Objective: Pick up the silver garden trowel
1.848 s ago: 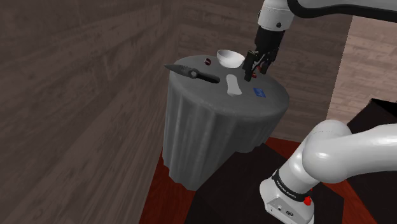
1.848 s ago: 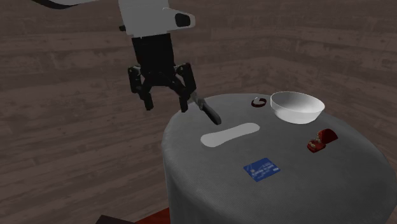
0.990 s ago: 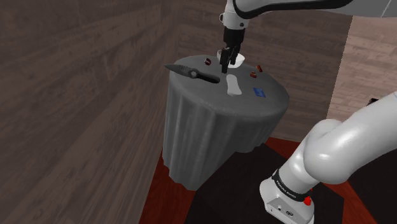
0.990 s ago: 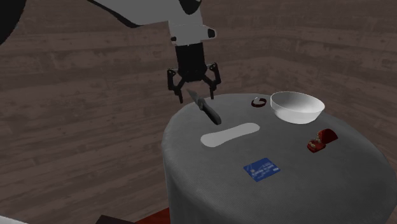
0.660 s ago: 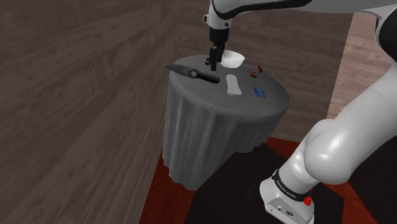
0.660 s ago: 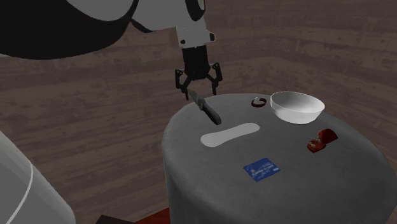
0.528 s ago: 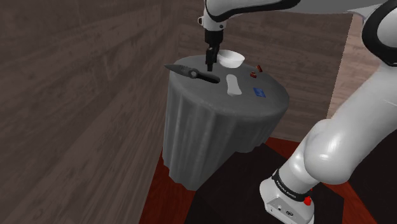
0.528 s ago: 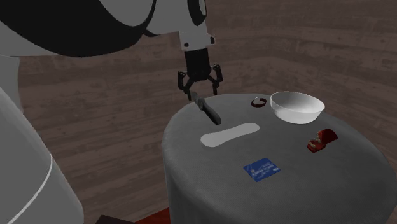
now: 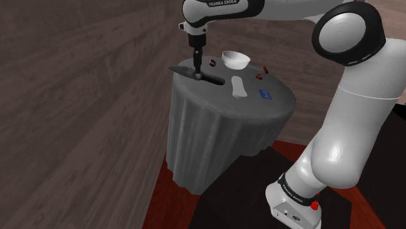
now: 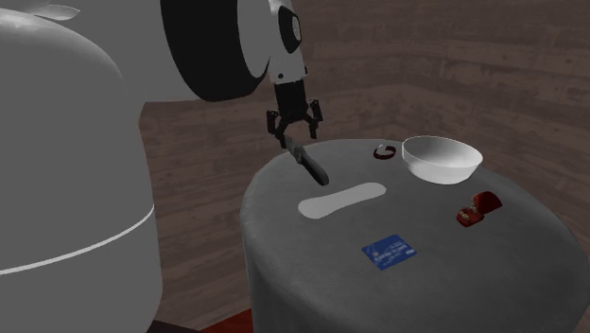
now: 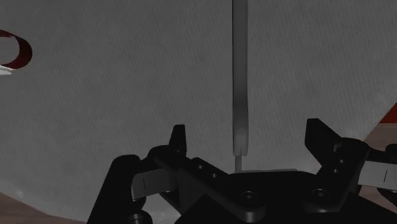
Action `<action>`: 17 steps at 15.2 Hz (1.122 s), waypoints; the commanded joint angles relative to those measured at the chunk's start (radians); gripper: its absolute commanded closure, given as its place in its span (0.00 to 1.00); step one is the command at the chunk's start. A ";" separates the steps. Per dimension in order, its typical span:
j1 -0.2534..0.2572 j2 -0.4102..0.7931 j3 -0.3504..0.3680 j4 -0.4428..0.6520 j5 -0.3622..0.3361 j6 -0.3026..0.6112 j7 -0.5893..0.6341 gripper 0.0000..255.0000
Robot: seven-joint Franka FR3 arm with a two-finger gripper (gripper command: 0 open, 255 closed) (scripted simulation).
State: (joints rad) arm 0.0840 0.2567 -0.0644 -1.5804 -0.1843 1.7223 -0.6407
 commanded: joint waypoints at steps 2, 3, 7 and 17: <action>-0.001 0.019 0.001 -0.011 -0.001 0.030 -0.008 0.00; -0.001 0.021 0.001 -0.023 -0.002 0.042 -0.006 0.00; -0.002 0.028 0.001 -0.060 -0.003 0.087 0.002 0.00; -0.002 0.026 0.002 -0.063 -0.003 0.088 0.003 1.00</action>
State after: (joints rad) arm 0.0826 0.2826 -0.0626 -1.6436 -0.1876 1.8099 -0.6377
